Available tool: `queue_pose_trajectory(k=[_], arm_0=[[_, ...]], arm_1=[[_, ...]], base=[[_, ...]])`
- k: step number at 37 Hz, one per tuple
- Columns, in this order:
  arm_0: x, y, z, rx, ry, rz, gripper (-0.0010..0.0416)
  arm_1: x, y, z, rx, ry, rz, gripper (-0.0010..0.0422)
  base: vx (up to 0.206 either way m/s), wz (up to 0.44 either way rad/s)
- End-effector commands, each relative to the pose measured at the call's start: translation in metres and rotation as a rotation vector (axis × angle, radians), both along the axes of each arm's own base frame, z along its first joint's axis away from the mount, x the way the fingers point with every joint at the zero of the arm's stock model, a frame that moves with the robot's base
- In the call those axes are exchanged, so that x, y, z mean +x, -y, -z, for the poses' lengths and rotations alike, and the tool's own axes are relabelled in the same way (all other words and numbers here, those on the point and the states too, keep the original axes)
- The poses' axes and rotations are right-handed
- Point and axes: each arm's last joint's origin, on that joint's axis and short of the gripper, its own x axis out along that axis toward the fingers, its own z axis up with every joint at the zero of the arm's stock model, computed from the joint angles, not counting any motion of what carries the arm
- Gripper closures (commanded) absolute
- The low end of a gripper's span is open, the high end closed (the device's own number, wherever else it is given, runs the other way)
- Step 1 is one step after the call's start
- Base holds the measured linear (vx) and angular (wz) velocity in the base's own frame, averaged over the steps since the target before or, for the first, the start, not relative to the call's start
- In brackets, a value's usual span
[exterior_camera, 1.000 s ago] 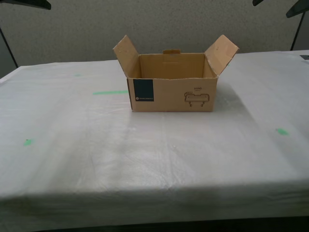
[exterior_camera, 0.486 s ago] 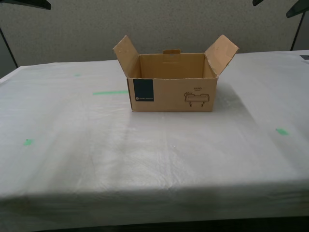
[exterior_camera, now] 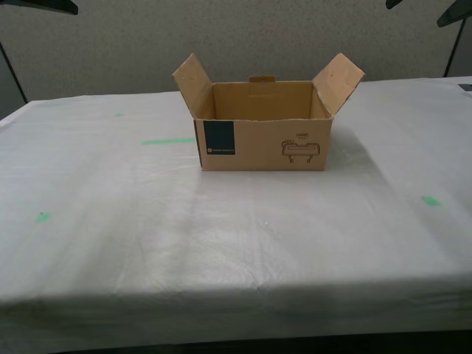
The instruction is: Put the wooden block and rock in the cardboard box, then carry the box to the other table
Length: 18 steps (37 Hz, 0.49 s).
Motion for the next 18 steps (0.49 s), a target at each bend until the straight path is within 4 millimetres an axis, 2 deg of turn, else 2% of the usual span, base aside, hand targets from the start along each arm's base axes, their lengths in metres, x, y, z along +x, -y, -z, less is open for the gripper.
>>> queue_pose_trajectory(k=[1,18], arm_0=[[0.0,0.0,-0.0002,-0.003,0.003,0.001,0.0018],[0.0,0.0,-0.0002,-0.002,0.003,0.001,0.0019]], arm_1=[[0.0,0.0001,-0.0005,0.002,0.004,0.001,0.0021],[0.0,0.0001,-0.0005,0.002,0.004,0.001,0.0021]], base=[[0.0,0.0],[0.0,0.0]])
